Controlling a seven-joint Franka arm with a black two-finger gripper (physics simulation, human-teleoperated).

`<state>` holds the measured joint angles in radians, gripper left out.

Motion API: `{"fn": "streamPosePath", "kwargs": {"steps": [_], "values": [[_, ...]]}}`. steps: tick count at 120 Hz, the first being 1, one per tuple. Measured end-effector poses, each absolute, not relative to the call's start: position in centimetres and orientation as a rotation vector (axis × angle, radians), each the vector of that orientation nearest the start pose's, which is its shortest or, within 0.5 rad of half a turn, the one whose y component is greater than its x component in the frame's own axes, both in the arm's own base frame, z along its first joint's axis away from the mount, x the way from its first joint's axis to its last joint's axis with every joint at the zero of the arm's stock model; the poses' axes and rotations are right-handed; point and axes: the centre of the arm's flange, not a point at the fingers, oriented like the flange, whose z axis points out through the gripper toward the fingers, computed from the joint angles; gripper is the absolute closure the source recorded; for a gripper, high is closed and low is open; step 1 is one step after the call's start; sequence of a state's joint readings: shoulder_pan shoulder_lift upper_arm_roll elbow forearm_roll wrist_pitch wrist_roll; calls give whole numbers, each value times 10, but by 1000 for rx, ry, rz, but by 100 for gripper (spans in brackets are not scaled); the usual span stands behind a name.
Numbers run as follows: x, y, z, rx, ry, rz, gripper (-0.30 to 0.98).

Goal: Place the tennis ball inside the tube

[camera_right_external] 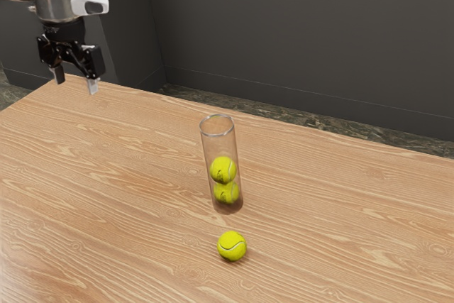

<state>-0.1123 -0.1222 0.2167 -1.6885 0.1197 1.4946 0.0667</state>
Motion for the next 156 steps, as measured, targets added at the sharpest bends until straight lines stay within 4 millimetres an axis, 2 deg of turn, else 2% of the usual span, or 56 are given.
{"fn": "streamPosePath", "kwargs": {"steps": [14,27,35,43,55,68,78,100,108,121,156], "values": [[503,66,627,-3054,-23,128,0],[504,40,629,-3061,70,115,0],[507,12,616,-3055,155,138,0],[510,-22,595,-3066,221,163,0],[522,-54,555,-3102,223,215,0],[524,-80,494,-3144,190,315,0],[534,-97,451,-3181,135,372,0],[550,-140,374,-3185,80,431,0],[552,-156,356,-3178,85,422,0],[556,-170,334,-3171,75,400,0],[555,-201,293,-3143,93,378,0]]}}
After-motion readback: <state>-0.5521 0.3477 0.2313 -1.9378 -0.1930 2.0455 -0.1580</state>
